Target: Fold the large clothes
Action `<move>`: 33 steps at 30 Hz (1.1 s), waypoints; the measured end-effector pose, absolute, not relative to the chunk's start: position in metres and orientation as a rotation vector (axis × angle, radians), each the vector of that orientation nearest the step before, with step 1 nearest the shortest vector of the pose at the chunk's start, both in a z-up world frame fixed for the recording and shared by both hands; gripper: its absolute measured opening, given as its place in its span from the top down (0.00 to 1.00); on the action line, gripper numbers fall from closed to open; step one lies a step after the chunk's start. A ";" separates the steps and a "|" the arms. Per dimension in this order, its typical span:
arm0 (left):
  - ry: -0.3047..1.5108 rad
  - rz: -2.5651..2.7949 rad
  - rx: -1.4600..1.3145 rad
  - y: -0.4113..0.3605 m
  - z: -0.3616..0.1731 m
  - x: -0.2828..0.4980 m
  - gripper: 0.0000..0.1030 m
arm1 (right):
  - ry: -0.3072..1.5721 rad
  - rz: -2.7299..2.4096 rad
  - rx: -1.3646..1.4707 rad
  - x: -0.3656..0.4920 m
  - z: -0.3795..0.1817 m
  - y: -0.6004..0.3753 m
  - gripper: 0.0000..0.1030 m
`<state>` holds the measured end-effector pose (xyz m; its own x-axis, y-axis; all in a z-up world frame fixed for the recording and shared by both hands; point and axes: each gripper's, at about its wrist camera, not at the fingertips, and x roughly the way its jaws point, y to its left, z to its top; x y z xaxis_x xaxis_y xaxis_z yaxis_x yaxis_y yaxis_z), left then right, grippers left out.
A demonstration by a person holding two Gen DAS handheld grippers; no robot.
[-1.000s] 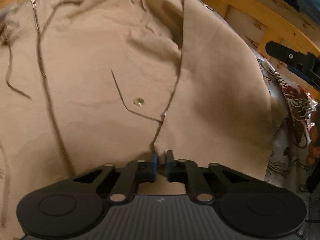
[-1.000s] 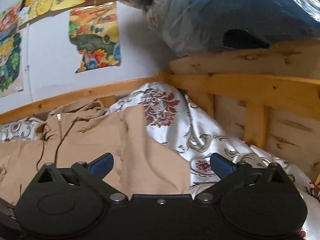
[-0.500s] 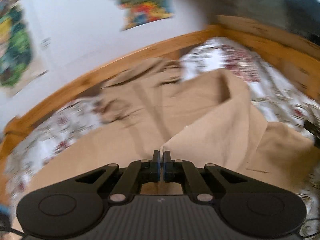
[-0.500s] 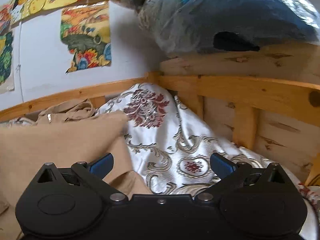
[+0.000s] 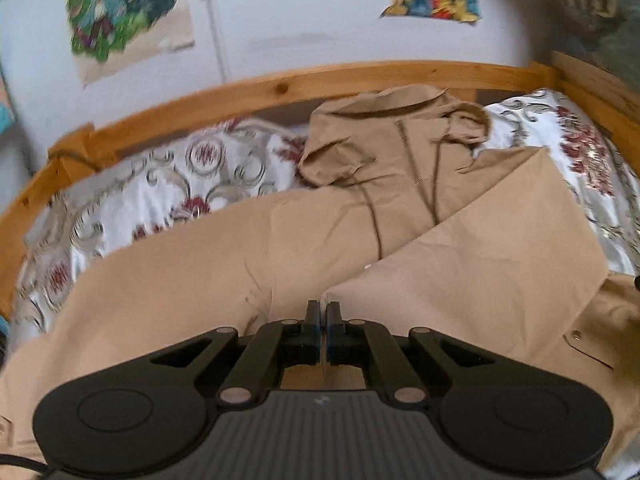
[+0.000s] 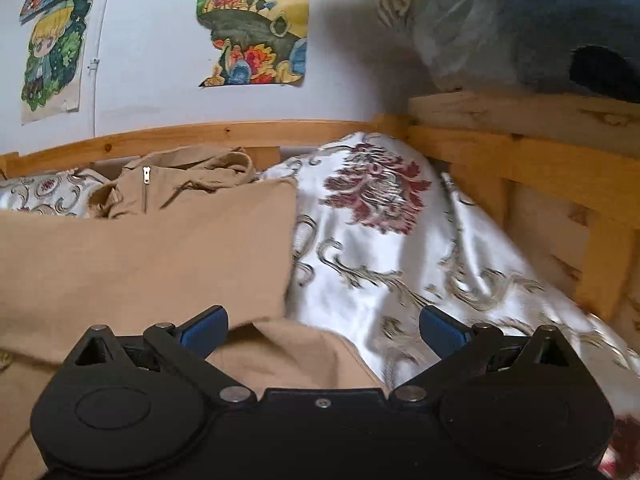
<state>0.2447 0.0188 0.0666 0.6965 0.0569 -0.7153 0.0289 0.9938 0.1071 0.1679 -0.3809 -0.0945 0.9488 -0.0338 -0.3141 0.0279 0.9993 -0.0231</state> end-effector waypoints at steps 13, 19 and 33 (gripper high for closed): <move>0.856 0.259 0.217 0.033 -0.002 0.285 0.99 | 0.422 0.017 0.008 0.232 -0.133 -0.360 0.04; 0.922 0.303 0.213 0.028 -0.035 0.302 0.98 | 0.398 -0.195 -0.112 0.237 -0.133 -0.375 0.08; 0.898 0.217 0.046 0.047 -0.029 0.266 0.49 | 0.356 -0.037 -0.352 0.245 -0.143 -0.336 0.08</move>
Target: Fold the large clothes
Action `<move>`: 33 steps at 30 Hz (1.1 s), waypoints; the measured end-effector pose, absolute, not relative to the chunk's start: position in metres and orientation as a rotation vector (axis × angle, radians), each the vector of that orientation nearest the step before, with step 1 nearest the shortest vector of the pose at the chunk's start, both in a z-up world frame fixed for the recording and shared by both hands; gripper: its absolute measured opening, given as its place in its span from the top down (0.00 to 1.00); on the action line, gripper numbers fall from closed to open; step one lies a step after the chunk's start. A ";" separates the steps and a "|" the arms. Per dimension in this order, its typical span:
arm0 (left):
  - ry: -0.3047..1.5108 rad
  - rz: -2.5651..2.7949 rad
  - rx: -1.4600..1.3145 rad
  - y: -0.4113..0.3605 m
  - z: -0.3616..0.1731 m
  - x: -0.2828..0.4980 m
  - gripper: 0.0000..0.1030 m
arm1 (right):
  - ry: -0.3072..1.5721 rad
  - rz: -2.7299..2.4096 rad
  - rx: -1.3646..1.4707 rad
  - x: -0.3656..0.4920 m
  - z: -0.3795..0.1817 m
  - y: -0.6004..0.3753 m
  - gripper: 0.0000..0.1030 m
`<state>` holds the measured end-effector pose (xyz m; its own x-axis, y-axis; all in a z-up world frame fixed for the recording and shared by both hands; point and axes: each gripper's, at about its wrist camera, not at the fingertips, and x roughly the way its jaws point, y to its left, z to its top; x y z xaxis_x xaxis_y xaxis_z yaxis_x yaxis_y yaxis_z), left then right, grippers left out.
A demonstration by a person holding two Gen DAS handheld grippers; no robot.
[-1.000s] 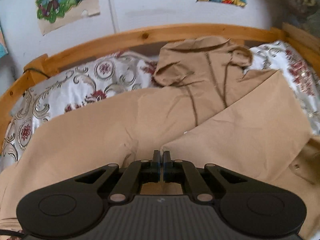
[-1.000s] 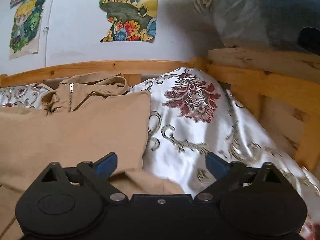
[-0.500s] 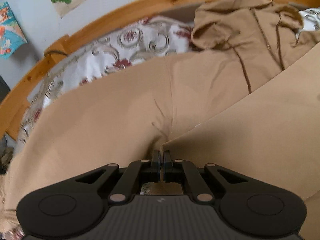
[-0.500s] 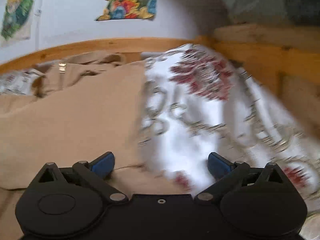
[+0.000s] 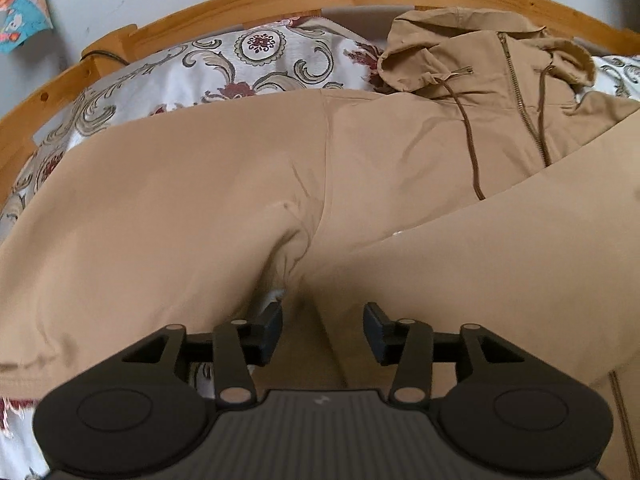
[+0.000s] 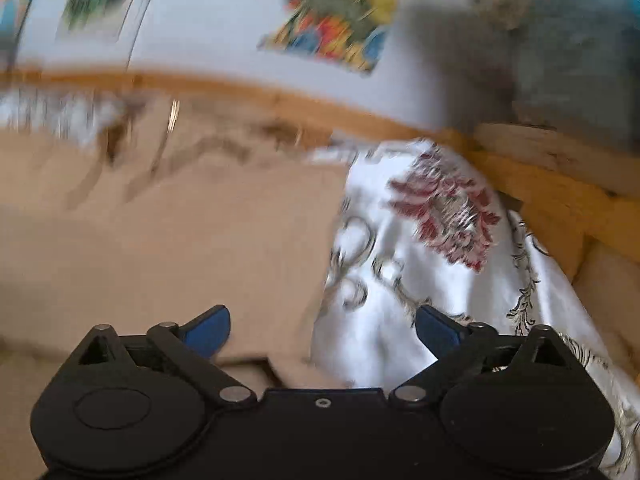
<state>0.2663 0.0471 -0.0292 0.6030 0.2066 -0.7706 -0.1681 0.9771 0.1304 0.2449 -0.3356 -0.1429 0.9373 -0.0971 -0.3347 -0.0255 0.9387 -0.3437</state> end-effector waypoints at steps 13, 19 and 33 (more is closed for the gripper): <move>0.881 0.146 -0.069 0.044 -0.047 0.239 0.39 | 0.317 -0.110 -0.246 0.241 -0.128 -0.367 0.01; 0.929 0.147 0.039 0.025 -0.072 0.238 0.39 | 0.436 -0.126 -0.287 0.257 -0.147 -0.365 0.01; 0.578 0.595 -0.203 0.168 0.008 0.086 0.05 | 0.264 0.168 -0.229 0.175 -0.106 -0.305 0.01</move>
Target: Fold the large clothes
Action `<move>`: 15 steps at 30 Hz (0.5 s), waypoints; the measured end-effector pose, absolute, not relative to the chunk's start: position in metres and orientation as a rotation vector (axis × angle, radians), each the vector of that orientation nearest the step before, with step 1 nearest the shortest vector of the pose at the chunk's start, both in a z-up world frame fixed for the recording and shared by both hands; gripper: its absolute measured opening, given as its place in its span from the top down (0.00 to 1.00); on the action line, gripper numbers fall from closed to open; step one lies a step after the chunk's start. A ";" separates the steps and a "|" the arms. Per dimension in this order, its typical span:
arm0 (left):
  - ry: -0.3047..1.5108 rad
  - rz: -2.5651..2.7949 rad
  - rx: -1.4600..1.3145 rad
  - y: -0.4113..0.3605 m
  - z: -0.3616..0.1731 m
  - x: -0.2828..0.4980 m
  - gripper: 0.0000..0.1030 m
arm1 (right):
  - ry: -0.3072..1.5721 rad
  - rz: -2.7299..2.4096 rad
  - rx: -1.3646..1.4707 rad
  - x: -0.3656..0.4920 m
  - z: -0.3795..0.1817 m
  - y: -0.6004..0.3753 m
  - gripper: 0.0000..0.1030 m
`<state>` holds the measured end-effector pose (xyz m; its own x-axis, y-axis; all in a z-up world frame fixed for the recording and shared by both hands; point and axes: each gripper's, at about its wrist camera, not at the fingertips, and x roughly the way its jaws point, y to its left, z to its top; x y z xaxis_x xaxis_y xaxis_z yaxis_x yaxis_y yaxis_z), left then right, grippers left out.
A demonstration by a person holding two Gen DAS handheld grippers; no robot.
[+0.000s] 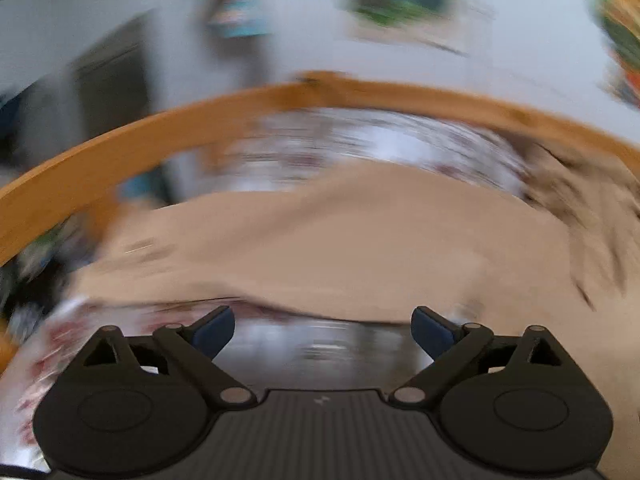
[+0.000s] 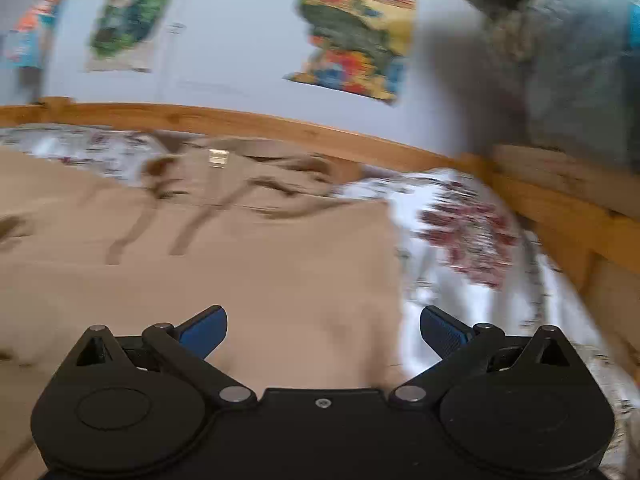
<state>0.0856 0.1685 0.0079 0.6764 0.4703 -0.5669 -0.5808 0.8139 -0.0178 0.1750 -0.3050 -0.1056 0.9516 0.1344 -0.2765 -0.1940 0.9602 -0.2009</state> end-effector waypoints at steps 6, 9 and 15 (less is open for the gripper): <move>0.435 0.771 -0.653 0.262 -0.004 0.041 0.05 | 0.272 0.257 -0.294 0.155 -0.110 -0.272 0.01; 0.404 0.810 -0.712 0.281 -0.011 0.045 0.05 | 0.280 0.267 -0.311 0.151 -0.113 -0.268 0.01; 0.404 0.984 -0.775 0.309 -0.014 0.067 0.15 | 0.318 0.259 -0.302 0.150 -0.117 -0.268 0.01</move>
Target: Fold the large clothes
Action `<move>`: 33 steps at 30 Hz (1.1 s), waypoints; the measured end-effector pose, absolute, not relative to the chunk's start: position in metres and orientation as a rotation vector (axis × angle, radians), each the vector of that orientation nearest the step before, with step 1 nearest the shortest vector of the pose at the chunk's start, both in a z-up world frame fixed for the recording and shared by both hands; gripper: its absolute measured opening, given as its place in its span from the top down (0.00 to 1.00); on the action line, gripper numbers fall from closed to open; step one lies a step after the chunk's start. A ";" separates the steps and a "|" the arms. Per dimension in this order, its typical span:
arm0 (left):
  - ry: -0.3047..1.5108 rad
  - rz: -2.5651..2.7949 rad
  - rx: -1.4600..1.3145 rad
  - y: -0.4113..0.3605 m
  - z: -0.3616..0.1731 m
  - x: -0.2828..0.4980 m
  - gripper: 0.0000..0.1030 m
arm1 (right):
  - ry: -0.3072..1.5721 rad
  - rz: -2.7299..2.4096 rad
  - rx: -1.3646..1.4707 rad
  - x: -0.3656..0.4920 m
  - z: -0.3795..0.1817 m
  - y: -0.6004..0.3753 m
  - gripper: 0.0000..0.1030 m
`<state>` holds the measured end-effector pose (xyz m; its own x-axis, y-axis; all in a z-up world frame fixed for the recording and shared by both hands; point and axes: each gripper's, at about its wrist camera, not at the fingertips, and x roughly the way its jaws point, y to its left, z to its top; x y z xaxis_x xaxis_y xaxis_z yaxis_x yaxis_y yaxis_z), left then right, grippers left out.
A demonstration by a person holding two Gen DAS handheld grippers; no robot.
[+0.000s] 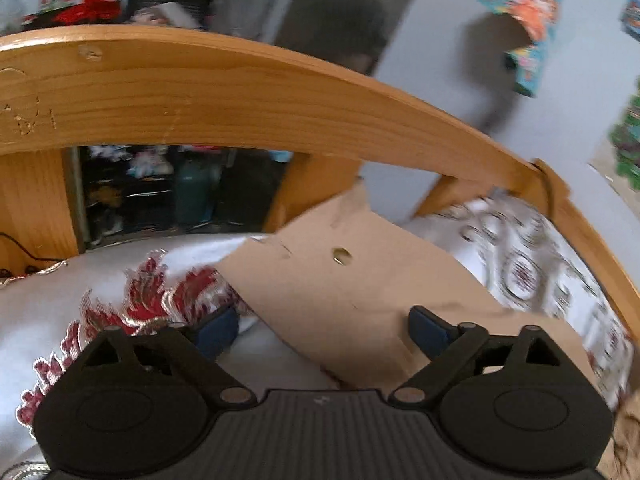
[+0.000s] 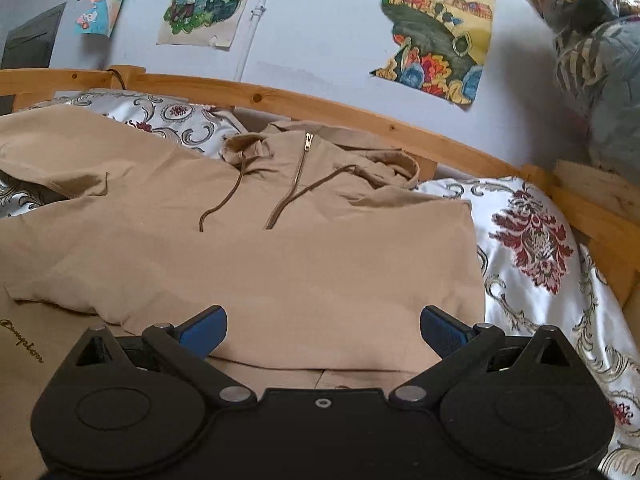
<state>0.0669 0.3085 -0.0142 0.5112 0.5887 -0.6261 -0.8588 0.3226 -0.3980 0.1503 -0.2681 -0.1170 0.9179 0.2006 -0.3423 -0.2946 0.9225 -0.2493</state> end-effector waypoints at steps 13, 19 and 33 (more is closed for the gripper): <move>0.324 0.989 -0.631 0.273 0.015 0.055 0.97 | 0.280 0.326 -0.286 0.147 -0.120 -0.269 0.01; 0.200 0.828 -0.445 0.221 0.059 0.057 0.98 | 0.270 0.318 -0.257 0.148 -0.116 -0.272 0.01; 0.123 0.057 -0.038 0.045 0.165 0.152 0.98 | 0.249 0.251 -0.151 0.158 -0.107 -0.295 0.01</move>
<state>0.1525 0.0446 0.1648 0.9908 0.0543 -0.1240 -0.0590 0.9977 -0.0342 0.1580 -0.2951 -0.1071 0.9382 0.2262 -0.2618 -0.2633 0.9577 -0.1160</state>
